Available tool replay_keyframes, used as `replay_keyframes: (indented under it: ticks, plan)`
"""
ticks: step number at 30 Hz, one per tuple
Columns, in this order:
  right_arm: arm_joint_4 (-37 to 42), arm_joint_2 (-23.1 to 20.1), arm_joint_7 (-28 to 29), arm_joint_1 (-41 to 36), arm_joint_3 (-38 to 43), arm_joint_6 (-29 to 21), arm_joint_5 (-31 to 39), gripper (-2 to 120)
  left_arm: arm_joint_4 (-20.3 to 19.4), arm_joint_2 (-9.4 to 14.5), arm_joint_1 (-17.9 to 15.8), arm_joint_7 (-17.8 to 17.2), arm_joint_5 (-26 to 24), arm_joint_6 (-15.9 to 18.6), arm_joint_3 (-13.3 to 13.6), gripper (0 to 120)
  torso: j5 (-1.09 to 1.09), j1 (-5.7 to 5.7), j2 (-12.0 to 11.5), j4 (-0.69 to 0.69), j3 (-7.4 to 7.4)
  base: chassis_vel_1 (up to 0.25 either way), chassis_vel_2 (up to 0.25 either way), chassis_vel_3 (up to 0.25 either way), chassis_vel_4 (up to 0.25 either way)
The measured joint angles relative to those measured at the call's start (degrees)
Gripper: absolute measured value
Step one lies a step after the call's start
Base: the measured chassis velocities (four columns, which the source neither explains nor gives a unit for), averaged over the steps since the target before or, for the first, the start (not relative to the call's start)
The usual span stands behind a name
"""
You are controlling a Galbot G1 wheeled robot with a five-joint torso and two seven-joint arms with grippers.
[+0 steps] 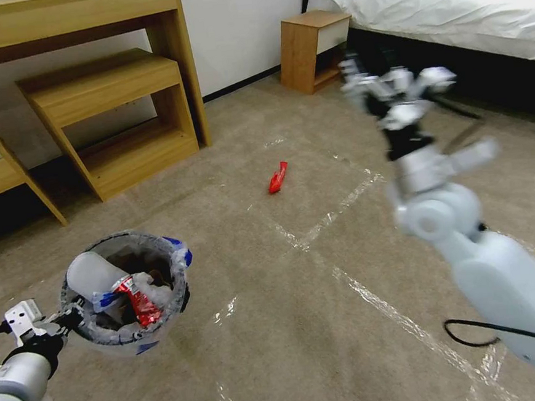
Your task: Pick up the trash bin and place the garbage on the floor into it.
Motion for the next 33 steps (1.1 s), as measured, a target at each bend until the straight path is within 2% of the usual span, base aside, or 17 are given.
replay_keyframes:
  ticks: [2, 4, 6, 12, 14, 16, 18, 21, 26, 33]
  plan:
    - [2.18, 0.92, -0.66, -8.83, 8.71, 1.12, -2.96, 99, -0.06, -0.01, -0.04, -0.01, -0.05, -0.02, -0.07, 1, 0.00, 0.00, 0.01, -0.01, 0.00, 0.000, 0.000, 0.000, 0.000]
    - [2.84, 1.43, -0.82, -11.10, 10.57, 1.41, -3.82, 99, -0.02, -0.01, -0.04, -0.04, -0.05, -0.02, -0.07, 1, -0.01, 0.00, 0.01, 0.00, 0.00, 0.000, 0.000, 0.000, 0.000]
    - [4.85, 3.30, -0.19, -18.95, 15.75, 1.71, -7.81, 99, 0.31, 0.01, 0.05, -0.11, -0.05, -0.02, -0.13, 1, 0.00, 0.00, 0.01, 0.00, 0.00, 0.000, 0.000, 0.000, 0.000]
    - [6.23, 5.43, 3.23, -26.86, 19.07, 1.59, -13.87, 100, 0.64, 0.07, 0.19, -0.14, -0.05, -0.12, -0.23, 1, -0.01, 0.00, 0.01, 0.00, 0.00, 0.000, 0.000, 0.000, 0.000]
    - [6.54, 7.40, 5.33, -32.17, 20.39, 1.65, -19.30, 100, 0.62, -0.12, 0.26, -0.18, 0.04, -0.24, -0.33, 1, -0.02, 0.00, 0.01, 0.01, 0.00, 0.000, 0.000, 0.000, 0.000]
    - [6.53, 7.57, 5.48, -32.61, 20.40, 1.66, -19.82, 100, 0.60, -0.15, 0.27, -0.19, 0.07, -0.24, -0.34, 1, -0.02, 0.00, 0.01, 0.01, 0.00, 0.000, 0.000, 0.000, 0.000]
    - [4.96, 9.82, 7.68, -36.06, 19.89, 1.58, -26.32, 100, 0.04, -0.62, 0.42, -0.21, 0.29, -0.28, -0.45, 1, -0.03, 0.00, 0.01, 0.02, 0.00, 0.000, 0.000, 0.000, 0.000]
    - [3.49, 11.91, 9.89, -37.98, 18.73, 0.66, -29.57, 99, -0.43, -0.99, 0.72, -0.21, 0.34, -0.31, -0.51, 1, -0.01, 0.00, 0.01, 0.01, 0.01, 0.000, 0.000, 0.000, 0.000]
    - [1.96, 15.05, 10.81, -40.16, 16.49, 0.59, -33.90, 100, -1.00, -1.63, 1.23, -0.22, 0.46, -0.38, -0.58, 1, -0.03, 0.00, 0.01, 0.01, 0.00, 0.000, 0.000, 0.000, 0.000]
    - [1.35, 16.56, 11.32, -40.08, 15.22, -0.07, -36.95, 99, -1.21, -1.65, 1.72, -0.28, 0.40, -0.41, -0.65, 1, -0.03, 0.00, 0.01, 0.02, 0.01, 0.000, 0.000, 0.000, 0.000]
